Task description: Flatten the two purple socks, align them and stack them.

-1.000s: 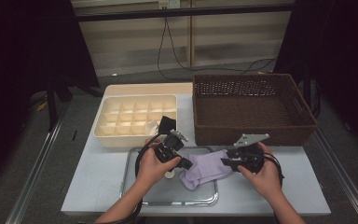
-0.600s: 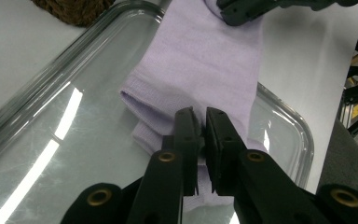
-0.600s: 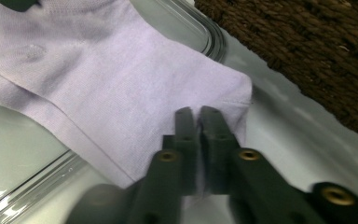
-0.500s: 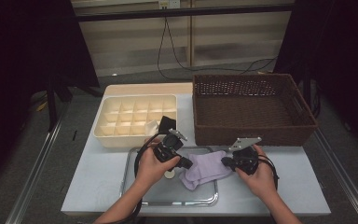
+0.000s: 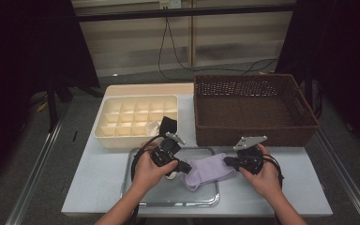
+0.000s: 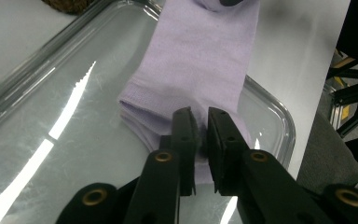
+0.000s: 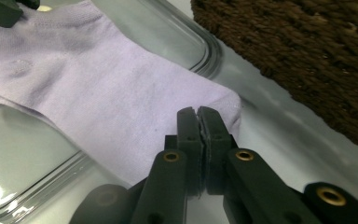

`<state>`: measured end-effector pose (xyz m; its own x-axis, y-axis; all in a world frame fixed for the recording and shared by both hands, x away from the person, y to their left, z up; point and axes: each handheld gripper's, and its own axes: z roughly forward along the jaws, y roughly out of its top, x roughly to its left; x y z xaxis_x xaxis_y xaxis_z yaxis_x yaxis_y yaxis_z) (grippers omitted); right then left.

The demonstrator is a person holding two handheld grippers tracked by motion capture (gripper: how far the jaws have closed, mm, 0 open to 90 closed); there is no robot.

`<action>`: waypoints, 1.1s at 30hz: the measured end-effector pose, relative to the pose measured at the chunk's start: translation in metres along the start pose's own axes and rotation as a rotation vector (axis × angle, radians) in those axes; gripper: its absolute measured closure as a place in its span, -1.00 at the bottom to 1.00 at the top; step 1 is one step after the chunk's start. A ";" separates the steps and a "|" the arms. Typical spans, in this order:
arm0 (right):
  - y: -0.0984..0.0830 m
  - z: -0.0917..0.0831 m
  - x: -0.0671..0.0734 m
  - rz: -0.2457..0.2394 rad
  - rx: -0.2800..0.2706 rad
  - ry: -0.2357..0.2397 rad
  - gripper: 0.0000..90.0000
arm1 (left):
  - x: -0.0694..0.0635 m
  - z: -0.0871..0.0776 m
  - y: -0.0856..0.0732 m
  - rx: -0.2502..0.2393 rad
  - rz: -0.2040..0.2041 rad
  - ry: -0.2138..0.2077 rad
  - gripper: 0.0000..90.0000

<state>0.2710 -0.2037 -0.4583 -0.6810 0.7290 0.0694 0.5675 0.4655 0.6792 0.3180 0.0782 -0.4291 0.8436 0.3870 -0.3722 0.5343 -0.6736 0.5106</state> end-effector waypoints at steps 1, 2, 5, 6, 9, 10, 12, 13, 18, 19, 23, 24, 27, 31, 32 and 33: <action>0.000 0.000 0.000 -0.004 0.003 0.001 0.97 | 0.001 0.000 0.000 0.002 0.007 -0.001 0.70; 0.000 0.001 0.000 -0.009 0.005 0.002 0.97 | 0.000 -0.001 -0.001 -0.017 -0.014 0.009 0.58; 0.001 0.002 0.001 -0.009 0.010 0.009 0.97 | 0.005 -0.005 -0.001 -0.028 -0.012 0.029 0.42; 0.001 0.002 0.001 -0.009 0.010 0.011 0.97 | 0.006 -0.006 0.000 -0.032 -0.013 0.048 0.41; 0.001 0.002 0.002 -0.016 0.009 0.012 0.97 | 0.010 -0.001 0.000 -0.026 -0.015 0.059 0.35; 0.001 0.003 0.002 -0.018 0.011 0.013 0.97 | 0.011 0.003 0.000 -0.018 -0.023 0.059 0.32; 0.000 0.003 0.001 -0.014 0.011 0.022 0.97 | 0.013 0.010 -0.001 0.017 -0.016 0.070 0.29; 0.000 0.003 0.001 -0.014 0.014 0.014 0.97 | 0.014 0.013 -0.002 0.027 -0.020 0.081 0.28; -0.002 0.004 0.002 -0.010 0.017 0.019 0.97 | 0.014 0.020 -0.008 0.049 -0.030 0.088 0.33; -0.003 0.004 0.002 -0.008 0.015 0.024 0.97 | 0.014 0.020 -0.008 0.061 -0.020 0.087 0.37; -0.004 0.005 0.002 -0.007 0.015 0.028 0.96 | 0.009 0.025 -0.006 0.073 0.002 0.069 0.57; -0.004 0.005 0.002 -0.008 0.014 0.026 0.96 | 0.008 0.026 -0.006 0.076 -0.002 0.070 0.64; -0.004 0.003 0.002 -0.005 0.014 0.022 0.96 | 0.007 0.026 -0.003 0.100 -0.007 0.065 0.79; -0.005 0.003 0.002 -0.004 0.009 0.025 0.96 | 0.013 0.023 0.002 0.101 -0.005 0.098 0.83; -0.005 0.003 0.003 -0.003 0.012 0.028 0.95 | 0.017 0.021 0.004 0.103 -0.004 0.102 0.83; -0.005 0.003 0.003 0.000 0.007 0.033 0.95 | 0.021 0.020 0.005 0.092 -0.018 0.104 0.83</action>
<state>0.2673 -0.2025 -0.4638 -0.6962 0.7117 0.0938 0.5707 0.4694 0.6738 0.3371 0.0700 -0.4497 0.8372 0.4597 -0.2962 0.5466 -0.7190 0.4293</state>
